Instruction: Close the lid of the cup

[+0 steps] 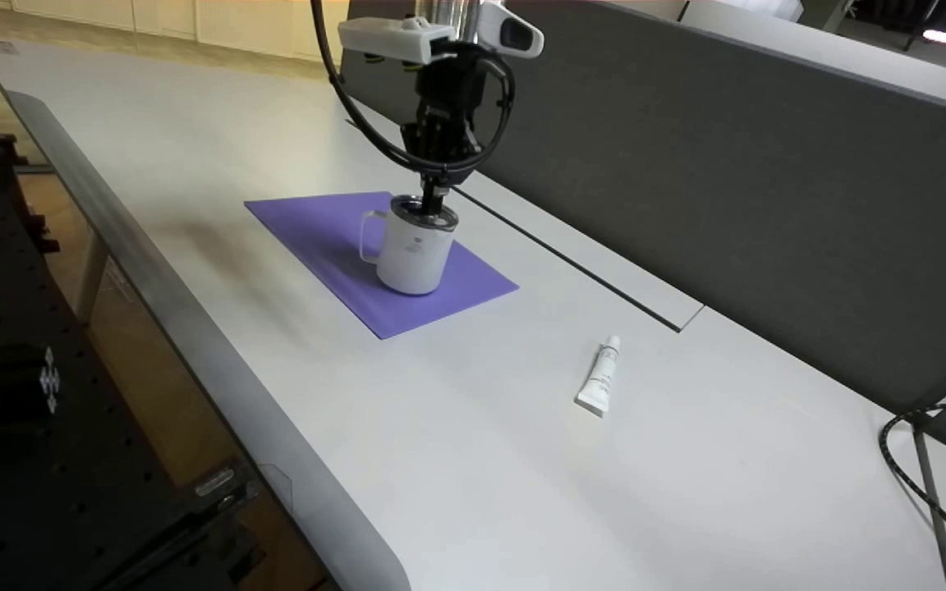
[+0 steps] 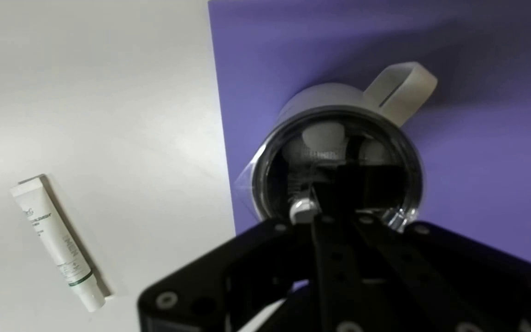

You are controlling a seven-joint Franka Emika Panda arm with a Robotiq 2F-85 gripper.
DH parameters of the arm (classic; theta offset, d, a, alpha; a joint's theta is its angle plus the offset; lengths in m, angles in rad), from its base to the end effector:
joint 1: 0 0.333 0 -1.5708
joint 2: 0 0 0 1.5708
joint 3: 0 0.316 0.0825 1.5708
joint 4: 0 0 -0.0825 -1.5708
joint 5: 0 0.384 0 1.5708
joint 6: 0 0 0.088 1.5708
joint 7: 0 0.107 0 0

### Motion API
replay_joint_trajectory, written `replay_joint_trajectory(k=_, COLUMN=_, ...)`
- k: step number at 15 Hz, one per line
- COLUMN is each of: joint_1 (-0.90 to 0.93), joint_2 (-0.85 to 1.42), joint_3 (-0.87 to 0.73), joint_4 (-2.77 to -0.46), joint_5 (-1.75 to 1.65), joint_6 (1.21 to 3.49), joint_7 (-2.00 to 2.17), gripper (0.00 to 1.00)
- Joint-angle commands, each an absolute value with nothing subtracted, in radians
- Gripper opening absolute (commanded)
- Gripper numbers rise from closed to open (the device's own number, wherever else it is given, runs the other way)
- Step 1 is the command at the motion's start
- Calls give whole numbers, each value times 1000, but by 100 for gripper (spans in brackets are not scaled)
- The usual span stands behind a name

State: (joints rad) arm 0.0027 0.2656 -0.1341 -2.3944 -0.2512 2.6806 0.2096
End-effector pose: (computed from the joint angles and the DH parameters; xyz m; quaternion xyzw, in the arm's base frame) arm 0.4995 -0.0602 0.2095 0.9956 -0.0557 0.0125 0.0739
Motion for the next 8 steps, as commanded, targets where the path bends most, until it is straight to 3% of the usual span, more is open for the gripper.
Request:
replay_joint_trajectory(k=1, joint_1=41, joint_2=222, joint_3=-153, joint_4=-2374, joint_5=-291, joint_6=2636, joint_7=259, gripper=0)
replay_joint_trajectory(k=3, joint_1=38, joint_2=197, joint_3=-135, joint_4=-2360, joint_5=-259, joint_6=2597, joint_7=238, gripper=0)
replay_joint_trajectory(k=4, joint_1=37, joint_2=185, joint_3=-129, joint_4=-2353, joint_5=-256, joint_6=2571, joint_7=227, gripper=26)
replay_joint_trajectory(k=5, joint_1=33, joint_2=174, joint_3=-121, joint_4=-2349, joint_5=-243, joint_6=2558, joint_7=222, gripper=27)
replay_joint_trajectory(k=8, joint_1=18, joint_2=142, joint_3=-97, joint_4=-2333, joint_5=-201, joint_6=2495, joint_7=189, gripper=47)
